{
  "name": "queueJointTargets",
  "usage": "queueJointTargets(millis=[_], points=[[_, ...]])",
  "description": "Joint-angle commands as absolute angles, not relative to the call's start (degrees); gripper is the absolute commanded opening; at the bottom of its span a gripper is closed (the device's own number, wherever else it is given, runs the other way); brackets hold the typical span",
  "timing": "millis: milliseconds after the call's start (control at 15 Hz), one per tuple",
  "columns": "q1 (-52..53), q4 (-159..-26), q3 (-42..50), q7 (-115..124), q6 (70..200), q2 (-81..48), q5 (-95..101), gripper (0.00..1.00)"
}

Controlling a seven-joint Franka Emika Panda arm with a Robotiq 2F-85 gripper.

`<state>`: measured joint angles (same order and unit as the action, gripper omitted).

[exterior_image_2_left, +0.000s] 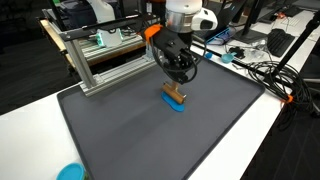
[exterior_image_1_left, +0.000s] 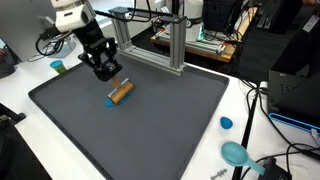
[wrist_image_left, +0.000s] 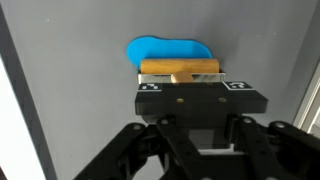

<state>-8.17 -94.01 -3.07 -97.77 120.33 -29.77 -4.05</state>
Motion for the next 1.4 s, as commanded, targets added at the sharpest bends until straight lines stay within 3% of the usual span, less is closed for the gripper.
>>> queueJointTargets(millis=[0,1133,1333], points=[[-9.3,-93.2,-4.3,-99.3,119.5,-33.2,-6.3,0.22],[-12.1,-92.8,-5.3,-102.5,118.6,-34.3,-13.6,0.22],[-14.6,-97.9,-5.7,-104.8,120.2,-23.9,-18.2,0.22]])
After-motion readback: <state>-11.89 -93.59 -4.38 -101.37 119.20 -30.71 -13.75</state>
